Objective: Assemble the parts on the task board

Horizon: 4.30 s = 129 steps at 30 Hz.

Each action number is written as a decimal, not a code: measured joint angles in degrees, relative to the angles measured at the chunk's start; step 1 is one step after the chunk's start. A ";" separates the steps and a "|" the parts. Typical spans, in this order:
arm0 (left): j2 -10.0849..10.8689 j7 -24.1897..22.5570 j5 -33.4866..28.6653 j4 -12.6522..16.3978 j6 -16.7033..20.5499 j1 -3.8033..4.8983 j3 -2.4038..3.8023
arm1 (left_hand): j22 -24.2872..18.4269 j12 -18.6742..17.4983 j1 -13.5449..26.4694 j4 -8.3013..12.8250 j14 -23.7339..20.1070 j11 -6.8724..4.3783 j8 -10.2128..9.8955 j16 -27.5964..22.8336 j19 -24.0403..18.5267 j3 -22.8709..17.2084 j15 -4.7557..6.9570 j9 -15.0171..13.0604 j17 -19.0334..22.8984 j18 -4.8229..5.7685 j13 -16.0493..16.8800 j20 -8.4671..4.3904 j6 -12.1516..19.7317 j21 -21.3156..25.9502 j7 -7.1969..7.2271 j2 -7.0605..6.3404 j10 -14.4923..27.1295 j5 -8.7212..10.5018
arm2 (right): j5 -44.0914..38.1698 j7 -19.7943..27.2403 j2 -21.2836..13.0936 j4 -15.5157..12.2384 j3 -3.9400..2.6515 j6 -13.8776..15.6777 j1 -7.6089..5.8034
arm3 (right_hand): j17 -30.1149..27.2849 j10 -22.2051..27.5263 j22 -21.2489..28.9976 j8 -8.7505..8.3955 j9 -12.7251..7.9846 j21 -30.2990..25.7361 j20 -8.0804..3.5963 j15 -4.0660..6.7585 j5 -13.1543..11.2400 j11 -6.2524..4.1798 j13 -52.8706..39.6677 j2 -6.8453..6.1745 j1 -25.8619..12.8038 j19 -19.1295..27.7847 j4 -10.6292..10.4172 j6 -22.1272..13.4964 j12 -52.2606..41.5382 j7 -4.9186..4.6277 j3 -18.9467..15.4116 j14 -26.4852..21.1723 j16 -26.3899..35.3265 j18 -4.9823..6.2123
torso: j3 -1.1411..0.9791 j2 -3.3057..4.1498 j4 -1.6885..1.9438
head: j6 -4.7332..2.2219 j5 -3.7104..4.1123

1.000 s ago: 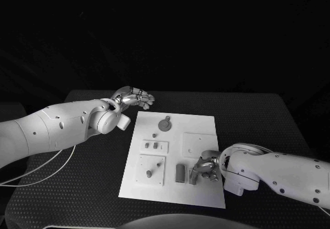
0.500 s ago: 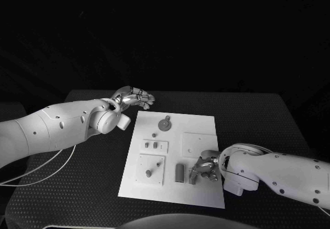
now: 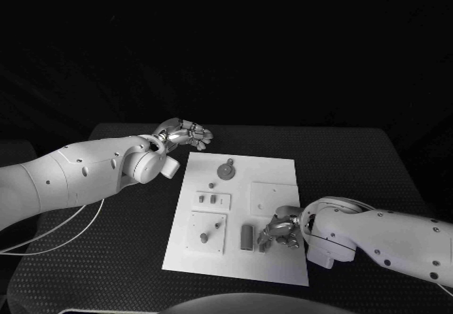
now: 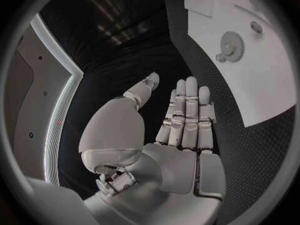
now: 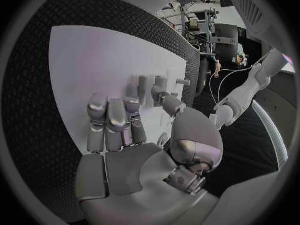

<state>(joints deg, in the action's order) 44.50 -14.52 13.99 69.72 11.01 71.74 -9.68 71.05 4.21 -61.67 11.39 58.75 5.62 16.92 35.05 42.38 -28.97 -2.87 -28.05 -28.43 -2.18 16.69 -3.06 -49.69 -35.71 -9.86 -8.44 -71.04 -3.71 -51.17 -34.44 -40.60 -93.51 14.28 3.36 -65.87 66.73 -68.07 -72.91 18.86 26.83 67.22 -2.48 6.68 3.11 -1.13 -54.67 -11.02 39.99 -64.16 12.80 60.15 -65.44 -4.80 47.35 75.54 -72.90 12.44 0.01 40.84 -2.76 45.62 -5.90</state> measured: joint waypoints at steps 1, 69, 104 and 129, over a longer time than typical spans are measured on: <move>0.00 0.00 0.00 0.00 0.00 0.00 0.00 | 0.02 0.00 0.00 0.00 0.00 0.00 0.00 0.00 0.00 0.00 0.00 0.00 0.00 0.00 0.00 0.00 0.00 0.00 0.00 0.00 0.00 0.00 | 0.00 0.01 0.00 0.00 0.00 -0.01 0.00 | 0.00 0.00 0.00 0.00 0.00 0.00 0.00 0.00 0.00 0.00 -0.04 -0.11 -0.11 0.00 -0.16 0.00 0.00 0.00 -0.16 0.00 0.00 0.00 | 0.00 0.00 0.00 | 0.00 0.00; -1.18 -0.01 0.01 -1.28 -0.03 0.00 -0.01 | 0.23 0.00 0.00 -0.15 0.00 0.00 0.00 -0.22 0.00 0.15 0.00 0.09 -0.40 0.00 0.00 0.00 -0.02 0.22 -0.01 0.00 0.00 0.00 | -1.21 10.10 -6.02 2.87 -0.22 -3.63 -4.43 | -0.84 2.57 0.48 -0.77 -0.31 -0.23 -1.11 -0.36 0.00 0.72 -1.37 -0.99 -5.97 2.58 3.48 -4.05 0.27 -0.74 -18.21 -2.80 2.40 0.08 | -0.04 -0.06 0.14 | -3.58 1.38; -7.57 -3.65 -10.14 -13.72 -2.72 0.74 0.71 | -2.31 -0.39 6.28 -4.66 -19.05 -1.72 -2.64 -15.38 -13.22 1.19 -4.30 1.22 3.73 1.75 -7.00 6.03 8.67 11.32 4.96 -3.39 18.32 0.67 | 33.34 48.11 9.87 47.17 -13.31 -0.17 -1.46 | -37.39 13.62 22.16 -2.09 -1.25 -41.10 13.22 -14.60 0.21 8.87 44.52 9.07 8.14 34.09 3.73 -14.45 53.15 -3.39 -18.61 -27.67 54.08 -3.13 | 0.08 -3.66 0.13 | -17.47 3.94; -1.43 -8.76 -11.99 12.84 17.23 -9.11 7.87 | -68.16 -3.82 60.20 -11.23 -57.67 -5.47 -16.30 -34.35 -41.47 28.15 2.74 27.51 27.94 1.73 -16.45 3.16 48.57 35.06 9.87 8.33 69.77 3.44 | 41.43 54.52 0.39 17.95 -13.95 19.26 3.35 | -66.58 67.87 72.78 -18.66 -26.74 -67.02 2.46 -6.68 -2.91 1.12 54.58 11.02 -39.66 63.88 -12.79 -59.89 65.24 4.80 -47.10 -75.25 72.70 -11.65 | -0.01 -9.32 2.61 | -11.34 5.88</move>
<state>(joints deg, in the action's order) 43.06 -23.28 2.00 82.55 28.24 62.64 -1.81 2.90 0.39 -1.46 0.16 1.08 0.15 0.62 0.70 0.91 -0.82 -0.13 -0.54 -0.48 -0.45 0.24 0.10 -1.12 -0.64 0.01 -0.11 -1.27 -0.27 -9.74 20.08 -40.20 -75.56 0.33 22.61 -62.53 0.14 -0.21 -0.13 0.20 0.09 0.20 -0.02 0.00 0.20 0.00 -0.09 0.00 0.33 -0.27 0.01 0.26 -0.20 0.01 0.25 0.29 -0.20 0.79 0.00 31.53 -0.15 34.28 -0.02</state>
